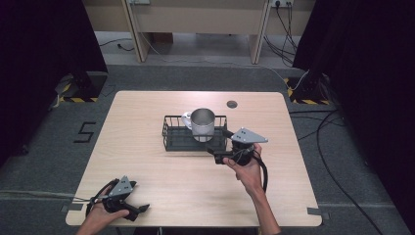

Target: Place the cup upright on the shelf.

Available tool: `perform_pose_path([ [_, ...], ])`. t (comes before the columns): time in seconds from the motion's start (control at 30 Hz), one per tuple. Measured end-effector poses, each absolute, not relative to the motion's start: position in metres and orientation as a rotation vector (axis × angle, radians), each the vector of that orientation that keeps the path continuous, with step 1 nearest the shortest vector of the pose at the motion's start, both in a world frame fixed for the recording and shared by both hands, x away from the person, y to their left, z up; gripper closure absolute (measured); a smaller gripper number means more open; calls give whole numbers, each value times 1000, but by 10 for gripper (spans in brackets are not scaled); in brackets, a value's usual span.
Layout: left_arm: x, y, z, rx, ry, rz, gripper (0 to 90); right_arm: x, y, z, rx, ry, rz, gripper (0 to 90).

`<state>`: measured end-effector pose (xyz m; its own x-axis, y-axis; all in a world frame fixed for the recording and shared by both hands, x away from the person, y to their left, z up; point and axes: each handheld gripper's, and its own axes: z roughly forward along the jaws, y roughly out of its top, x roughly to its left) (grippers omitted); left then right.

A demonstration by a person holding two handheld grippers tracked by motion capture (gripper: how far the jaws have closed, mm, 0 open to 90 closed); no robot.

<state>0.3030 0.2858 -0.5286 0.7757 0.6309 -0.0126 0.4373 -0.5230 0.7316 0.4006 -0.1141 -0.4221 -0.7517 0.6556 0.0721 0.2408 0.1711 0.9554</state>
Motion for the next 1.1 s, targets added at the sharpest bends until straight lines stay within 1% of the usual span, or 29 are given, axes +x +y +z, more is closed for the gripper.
perform_pose_path([
  [0.63, 303, 286, -529, 2205, 791, 328, 0, 362, -132, -450, 883, 2077, 1582, 169],
  [1.1, 303, 286, -529, 2207, 791, 327, 0, 347, -137, -472, 917, 2143, 1534, 169],
])
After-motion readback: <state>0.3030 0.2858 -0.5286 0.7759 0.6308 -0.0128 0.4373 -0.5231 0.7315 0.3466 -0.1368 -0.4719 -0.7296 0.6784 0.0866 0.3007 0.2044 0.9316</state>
